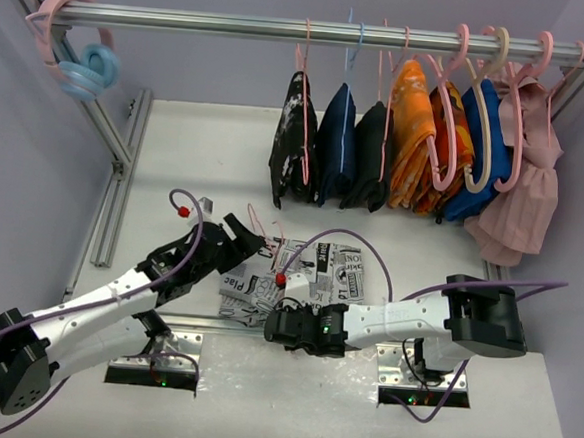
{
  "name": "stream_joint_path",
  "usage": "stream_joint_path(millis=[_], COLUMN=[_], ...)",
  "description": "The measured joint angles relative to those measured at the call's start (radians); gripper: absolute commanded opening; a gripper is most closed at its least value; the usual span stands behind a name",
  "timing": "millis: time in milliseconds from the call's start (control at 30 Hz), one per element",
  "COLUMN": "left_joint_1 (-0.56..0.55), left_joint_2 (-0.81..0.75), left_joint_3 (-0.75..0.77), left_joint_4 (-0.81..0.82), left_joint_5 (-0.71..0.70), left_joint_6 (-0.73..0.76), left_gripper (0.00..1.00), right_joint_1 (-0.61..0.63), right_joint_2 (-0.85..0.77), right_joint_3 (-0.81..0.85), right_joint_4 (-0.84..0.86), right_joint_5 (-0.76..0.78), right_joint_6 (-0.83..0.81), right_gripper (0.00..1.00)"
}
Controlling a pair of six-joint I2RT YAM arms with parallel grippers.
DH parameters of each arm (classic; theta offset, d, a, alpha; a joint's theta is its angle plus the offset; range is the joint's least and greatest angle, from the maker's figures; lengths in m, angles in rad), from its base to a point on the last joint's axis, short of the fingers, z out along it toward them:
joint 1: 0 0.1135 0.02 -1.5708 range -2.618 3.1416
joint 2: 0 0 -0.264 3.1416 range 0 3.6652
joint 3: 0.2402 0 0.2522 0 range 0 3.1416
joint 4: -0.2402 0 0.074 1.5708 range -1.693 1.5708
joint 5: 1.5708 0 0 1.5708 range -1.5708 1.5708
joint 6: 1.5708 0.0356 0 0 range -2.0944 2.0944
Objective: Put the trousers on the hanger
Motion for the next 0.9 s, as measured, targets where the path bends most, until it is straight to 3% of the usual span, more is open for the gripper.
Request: stream_joint_path(millis=[133, 367, 500, 533, 600, 767, 900], left_joint_1=[0.089, 0.105, 0.108, 0.108, 0.108, 0.108, 0.116], left_joint_2=[0.115, 0.174, 0.244, 0.25, 0.261, 0.306, 0.325], left_joint_3=[0.041, 0.074, 0.137, 0.141, 0.141, 0.141, 0.141], left_joint_4=[0.009, 0.035, 0.06, 0.071, 0.081, 0.091, 0.1], left_joint_5=[0.051, 0.096, 0.139, 0.15, 0.174, 0.23, 0.257], left_joint_6=[0.0, 0.005, 0.011, 0.012, 0.009, 0.008, -0.002], left_gripper=[0.69, 0.66, 0.45, 0.34, 0.28, 0.02, 0.0], right_joint_1=[0.002, 0.002, 0.006, 0.008, 0.01, 0.011, 0.012], right_joint_2=[0.0, 0.058, 0.122, 0.128, 0.132, 0.14, 0.142], right_joint_3=[0.0, 0.035, 0.073, 0.078, 0.082, 0.085, 0.087], right_joint_4=[-0.023, -0.066, -0.07, -0.071, -0.07, -0.061, -0.054], right_joint_5=[0.033, 0.064, 0.069, 0.071, 0.071, 0.07, 0.063], right_joint_6=[-0.005, -0.038, -0.055, -0.058, -0.066, -0.085, -0.106], right_gripper=[0.0, 0.0, 0.0, 0.0, 0.0, 0.0, 0.01])
